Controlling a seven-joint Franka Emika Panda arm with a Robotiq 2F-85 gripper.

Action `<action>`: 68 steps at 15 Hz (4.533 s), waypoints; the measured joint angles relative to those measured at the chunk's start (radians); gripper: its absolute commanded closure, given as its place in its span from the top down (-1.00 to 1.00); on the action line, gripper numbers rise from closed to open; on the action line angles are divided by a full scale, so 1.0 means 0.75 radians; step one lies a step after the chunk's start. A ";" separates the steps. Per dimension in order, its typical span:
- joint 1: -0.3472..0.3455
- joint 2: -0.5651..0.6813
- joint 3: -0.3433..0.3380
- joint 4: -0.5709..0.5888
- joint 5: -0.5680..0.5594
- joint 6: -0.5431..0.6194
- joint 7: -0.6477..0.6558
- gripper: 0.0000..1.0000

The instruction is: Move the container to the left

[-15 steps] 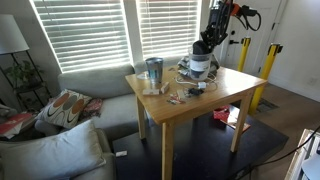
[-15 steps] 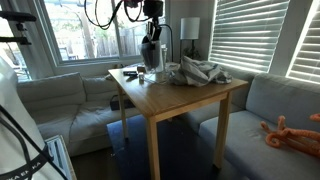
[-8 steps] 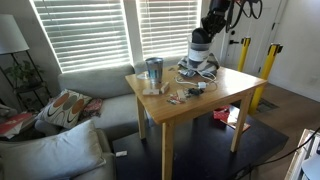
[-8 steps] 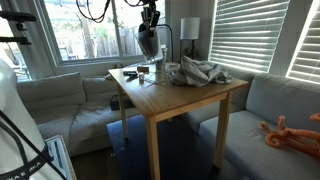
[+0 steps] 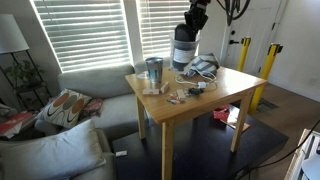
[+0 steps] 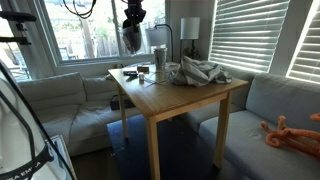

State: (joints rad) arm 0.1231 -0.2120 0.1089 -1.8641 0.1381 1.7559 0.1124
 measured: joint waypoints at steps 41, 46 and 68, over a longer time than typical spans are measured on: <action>0.191 0.526 0.198 0.357 -0.043 -0.243 -0.245 -0.97; 0.191 0.532 0.200 0.349 -0.043 -0.210 -0.287 -0.27; 0.140 -0.042 0.156 0.037 -0.096 -0.226 0.071 1.00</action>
State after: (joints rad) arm 0.2281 -0.2437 0.2257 -1.8364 0.0660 1.5864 0.1653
